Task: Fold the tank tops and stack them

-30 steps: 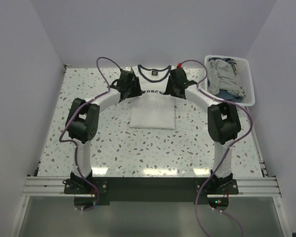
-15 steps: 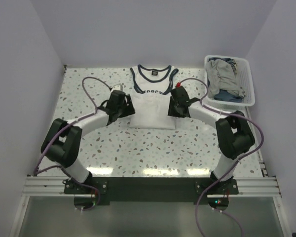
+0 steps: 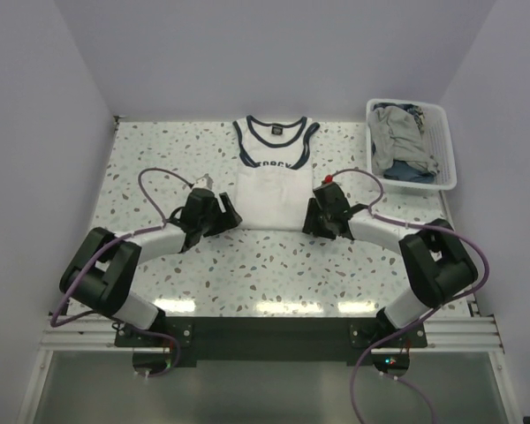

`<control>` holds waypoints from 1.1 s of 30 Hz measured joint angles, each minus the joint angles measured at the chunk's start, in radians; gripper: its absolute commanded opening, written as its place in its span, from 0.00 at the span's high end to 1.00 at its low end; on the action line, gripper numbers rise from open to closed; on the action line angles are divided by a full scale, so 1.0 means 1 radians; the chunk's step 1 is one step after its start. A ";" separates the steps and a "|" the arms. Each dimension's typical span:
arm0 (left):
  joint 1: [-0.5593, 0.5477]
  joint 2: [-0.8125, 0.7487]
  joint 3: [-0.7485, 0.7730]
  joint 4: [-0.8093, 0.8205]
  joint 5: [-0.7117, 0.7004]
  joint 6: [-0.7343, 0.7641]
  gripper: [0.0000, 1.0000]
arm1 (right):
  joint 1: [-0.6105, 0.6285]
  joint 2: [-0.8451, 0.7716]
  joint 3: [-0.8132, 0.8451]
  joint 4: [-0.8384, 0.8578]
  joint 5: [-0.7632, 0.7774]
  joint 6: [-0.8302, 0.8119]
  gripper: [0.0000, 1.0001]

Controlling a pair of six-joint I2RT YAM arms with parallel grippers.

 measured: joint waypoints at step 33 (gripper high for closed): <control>0.005 0.106 -0.053 0.212 0.044 -0.136 0.84 | -0.016 -0.058 -0.191 0.340 0.032 0.227 0.58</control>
